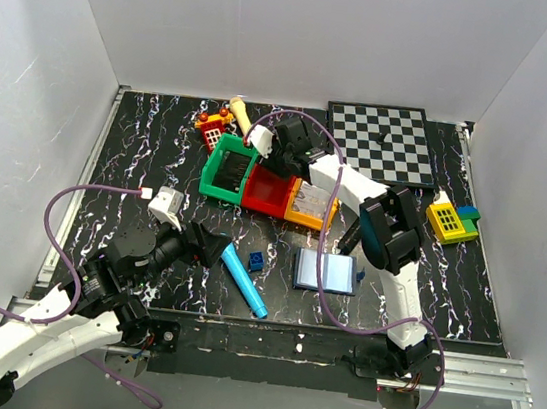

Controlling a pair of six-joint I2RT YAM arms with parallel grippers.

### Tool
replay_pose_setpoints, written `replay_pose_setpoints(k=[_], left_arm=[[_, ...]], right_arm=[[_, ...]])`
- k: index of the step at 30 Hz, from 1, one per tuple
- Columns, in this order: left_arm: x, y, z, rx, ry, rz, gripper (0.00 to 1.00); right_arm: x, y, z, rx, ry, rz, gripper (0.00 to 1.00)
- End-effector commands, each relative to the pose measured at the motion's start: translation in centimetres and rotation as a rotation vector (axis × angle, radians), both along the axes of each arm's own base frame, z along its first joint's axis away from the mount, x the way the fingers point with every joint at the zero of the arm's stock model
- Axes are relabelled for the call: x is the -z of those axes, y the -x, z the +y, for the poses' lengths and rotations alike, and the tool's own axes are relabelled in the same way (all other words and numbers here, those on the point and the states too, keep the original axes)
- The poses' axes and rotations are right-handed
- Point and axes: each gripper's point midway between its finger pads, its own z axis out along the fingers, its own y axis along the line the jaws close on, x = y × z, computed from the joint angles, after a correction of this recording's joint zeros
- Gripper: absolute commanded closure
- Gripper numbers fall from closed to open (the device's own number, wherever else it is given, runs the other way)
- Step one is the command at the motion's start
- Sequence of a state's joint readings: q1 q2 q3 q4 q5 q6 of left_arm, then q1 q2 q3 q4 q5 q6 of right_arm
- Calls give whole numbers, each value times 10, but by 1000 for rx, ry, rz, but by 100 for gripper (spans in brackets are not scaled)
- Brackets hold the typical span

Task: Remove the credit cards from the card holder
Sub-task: Place the credit card in the storage box, then reset both arms

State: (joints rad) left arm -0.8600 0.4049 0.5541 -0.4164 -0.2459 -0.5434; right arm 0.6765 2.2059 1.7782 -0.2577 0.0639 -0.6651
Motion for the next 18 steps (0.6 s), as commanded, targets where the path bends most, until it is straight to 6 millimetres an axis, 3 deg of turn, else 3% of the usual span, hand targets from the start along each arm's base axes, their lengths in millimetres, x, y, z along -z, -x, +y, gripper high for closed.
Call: replay_pose_setpoints(k=[1,7,13,18], left_arm=[[-3,0,-1,4,14,-5,23],[-4,1,0,2,19,-5,23],[-8,1,0,-3,29,-9,23],[-15,-2,-1,-9,38,-21,22]], right_arm=[[-67,-22,-1,40,-92,-158,47],[-77,-15,-5,43,-105,-168,47],[-116,-1,-18,101,-174,-183,47],[-155,18,-48,365,-338,-141,47]])
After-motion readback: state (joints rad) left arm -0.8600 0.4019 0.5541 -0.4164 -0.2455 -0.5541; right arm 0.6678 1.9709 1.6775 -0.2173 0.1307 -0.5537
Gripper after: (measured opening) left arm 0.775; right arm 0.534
